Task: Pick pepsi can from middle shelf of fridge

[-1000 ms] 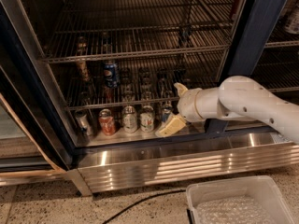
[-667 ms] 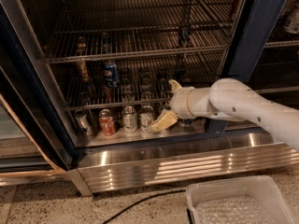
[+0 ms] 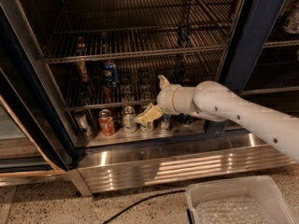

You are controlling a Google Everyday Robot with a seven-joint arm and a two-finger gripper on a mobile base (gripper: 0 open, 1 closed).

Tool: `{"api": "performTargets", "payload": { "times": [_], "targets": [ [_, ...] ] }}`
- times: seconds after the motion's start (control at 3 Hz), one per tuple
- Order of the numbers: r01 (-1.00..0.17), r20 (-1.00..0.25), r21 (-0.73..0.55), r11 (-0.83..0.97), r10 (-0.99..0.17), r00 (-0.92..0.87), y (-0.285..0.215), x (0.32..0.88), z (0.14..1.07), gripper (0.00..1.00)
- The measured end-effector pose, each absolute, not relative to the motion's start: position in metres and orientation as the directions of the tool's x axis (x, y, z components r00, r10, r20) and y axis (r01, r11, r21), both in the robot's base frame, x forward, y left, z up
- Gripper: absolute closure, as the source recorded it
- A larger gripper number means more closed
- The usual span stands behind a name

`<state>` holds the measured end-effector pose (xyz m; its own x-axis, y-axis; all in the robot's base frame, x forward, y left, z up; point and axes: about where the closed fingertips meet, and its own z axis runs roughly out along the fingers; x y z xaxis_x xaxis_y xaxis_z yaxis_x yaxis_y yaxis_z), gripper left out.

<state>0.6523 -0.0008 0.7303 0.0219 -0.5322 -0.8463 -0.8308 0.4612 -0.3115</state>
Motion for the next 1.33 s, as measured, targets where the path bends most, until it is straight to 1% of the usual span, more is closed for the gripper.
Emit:
{"api": "performTargets", "payload": {
  "times": [0.33, 0.67, 1.0, 1.33],
  "targets": [
    [-0.829, -0.877, -0.295, 0.475, -0.479, 0.038, 0.017, 0.672, 0.728, 0.00],
    [-0.851, -0.899, -0.272, 0.449, -0.435, 0.058, 0.028, 0.685, 0.733, 0.00],
    [-0.851, -0.899, -0.272, 0.450, -0.434, 0.058, 0.028, 0.685, 0.733, 0.00],
    [-0.836, -0.902, -0.295, 0.463, -0.423, 0.085, 0.040, 0.696, 0.734, 0.00]
  ]
}}
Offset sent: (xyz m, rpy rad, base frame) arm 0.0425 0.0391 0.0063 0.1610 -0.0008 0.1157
